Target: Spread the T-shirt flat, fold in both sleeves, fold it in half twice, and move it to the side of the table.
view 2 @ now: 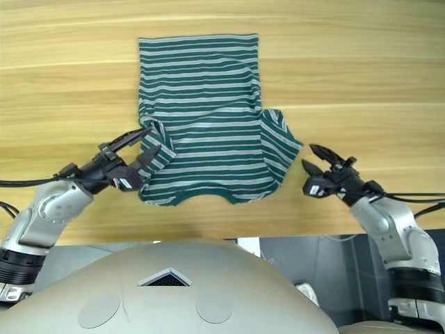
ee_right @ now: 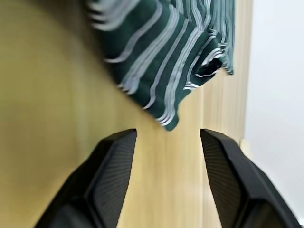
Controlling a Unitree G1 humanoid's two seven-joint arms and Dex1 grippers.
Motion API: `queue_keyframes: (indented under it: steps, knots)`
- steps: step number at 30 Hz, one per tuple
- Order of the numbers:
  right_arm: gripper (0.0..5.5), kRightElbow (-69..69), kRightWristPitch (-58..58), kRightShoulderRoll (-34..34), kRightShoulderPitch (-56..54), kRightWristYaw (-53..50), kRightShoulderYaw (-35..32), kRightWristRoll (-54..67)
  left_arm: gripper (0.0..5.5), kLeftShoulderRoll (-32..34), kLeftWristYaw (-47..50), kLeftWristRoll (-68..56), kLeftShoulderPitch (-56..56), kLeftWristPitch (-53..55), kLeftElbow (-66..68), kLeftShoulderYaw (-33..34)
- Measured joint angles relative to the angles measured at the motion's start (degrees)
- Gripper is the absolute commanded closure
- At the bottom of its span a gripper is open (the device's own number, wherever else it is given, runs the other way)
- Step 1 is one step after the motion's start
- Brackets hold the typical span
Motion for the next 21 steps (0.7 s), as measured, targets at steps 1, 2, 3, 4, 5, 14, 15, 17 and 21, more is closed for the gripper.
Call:
queue_keyframes:
  steps: [1, 2, 3, 4, 5, 14, 15, 17, 21]
  knots:
    - [2.99, 1.0, 0.8, 0.0, -1.7, -1.1, 1.1, -0.4, 3.29, -0.1, -0.4, -0.3, 0.0, 0.0, -0.1, 0.0]
    - [2.99, 1.6, 1.2, 0.0, -2.7, -1.6, 1.8, -0.6, 3.29, -0.3, -0.7, -0.4, 0.0, 0.0, -0.1, 0.0]
    - [2.99, 2.2, 1.2, 0.0, -3.4, -2.2, 2.6, -0.6, 3.29, -0.5, -0.8, -0.4, 0.0, 0.0, -0.1, 0.0]
    - [2.99, 2.4, 1.3, -0.1, -3.7, -2.4, 3.2, -0.6, 3.29, -0.5, -1.0, -0.4, 0.0, 0.0, -0.1, 0.0]
    - [2.99, 2.6, 1.4, -0.3, -4.0, -2.6, 3.8, -0.6, 3.29, -0.7, -1.3, -0.4, 0.0, 0.0, -0.1, 0.0]
    - [3.99, 2.7, 2.6, -1.6, -4.8, -3.6, 6.9, 0.0, 3.26, -1.8, -2.9, -0.4, 0.0, 0.0, -0.1, -1.1]
    - [4.13, 2.7, 2.7, -1.9, -4.7, -3.6, 7.3, 0.1, 3.26, -1.9, -2.9, -0.4, 0.0, 0.0, -0.1, -1.1]
    - [4.53, 2.8, 2.7, -2.0, -4.7, -3.6, 7.9, 0.3, 3.26, -2.1, -3.1, -0.4, 0.0, 0.0, -0.2, -1.1]
    - [5.16, 2.4, 3.0, -2.7, -4.7, -3.6, 8.6, 0.5, 3.26, -2.3, -3.4, -0.5, 0.0, -0.1, -0.3, -1.2]
